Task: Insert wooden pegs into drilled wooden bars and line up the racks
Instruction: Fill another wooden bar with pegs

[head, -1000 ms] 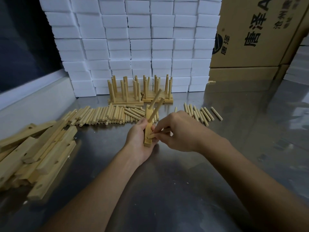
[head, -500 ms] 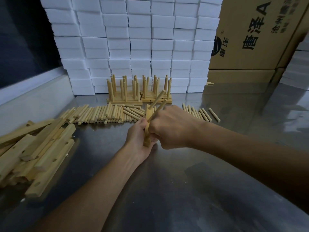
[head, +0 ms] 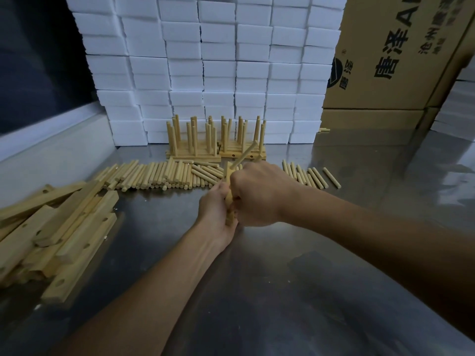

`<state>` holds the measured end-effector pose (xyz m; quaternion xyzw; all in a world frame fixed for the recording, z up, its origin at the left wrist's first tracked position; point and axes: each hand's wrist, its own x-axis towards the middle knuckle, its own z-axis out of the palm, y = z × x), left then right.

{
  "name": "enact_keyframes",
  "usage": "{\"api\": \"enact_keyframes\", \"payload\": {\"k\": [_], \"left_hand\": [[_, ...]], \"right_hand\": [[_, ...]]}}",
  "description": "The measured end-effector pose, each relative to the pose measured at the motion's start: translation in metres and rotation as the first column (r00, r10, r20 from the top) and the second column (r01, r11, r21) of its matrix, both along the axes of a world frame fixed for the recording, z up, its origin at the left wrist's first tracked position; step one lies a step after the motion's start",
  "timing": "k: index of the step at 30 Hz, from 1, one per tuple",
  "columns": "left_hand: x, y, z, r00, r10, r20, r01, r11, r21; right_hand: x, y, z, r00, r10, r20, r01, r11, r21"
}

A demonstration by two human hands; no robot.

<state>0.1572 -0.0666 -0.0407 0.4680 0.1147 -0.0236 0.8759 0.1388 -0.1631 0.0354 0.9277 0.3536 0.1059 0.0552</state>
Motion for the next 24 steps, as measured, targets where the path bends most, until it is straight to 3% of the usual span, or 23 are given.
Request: {"api": "enact_keyframes", "payload": {"k": [7, 13, 18, 24], "left_hand": [[0.001, 0.002, 0.001, 1.0, -0.016, -0.007, 0.015, 0.996, -0.087], [0.001, 0.002, 0.002, 1.0, -0.02, -0.02, 0.018, 0.996, -0.089], [0.002, 0.002, 0.001, 0.999, 0.004, -0.051, -0.01, 0.993, -0.118], [0.003, 0.001, 0.0, 0.997, 0.031, -0.073, -0.04, 0.992, -0.117]], "right_hand": [[0.008, -0.002, -0.001, 0.993, -0.055, -0.1, 0.064, 0.993, 0.096], [0.02, -0.007, 0.018, 0.897, -0.089, -0.432, 0.193, 0.96, 0.204], [0.022, -0.028, 0.02, 0.831, -0.01, -0.557, 0.262, 0.89, 0.374], [0.012, -0.047, -0.022, 0.789, 0.074, -0.61, 0.363, 0.745, 0.56]]}}
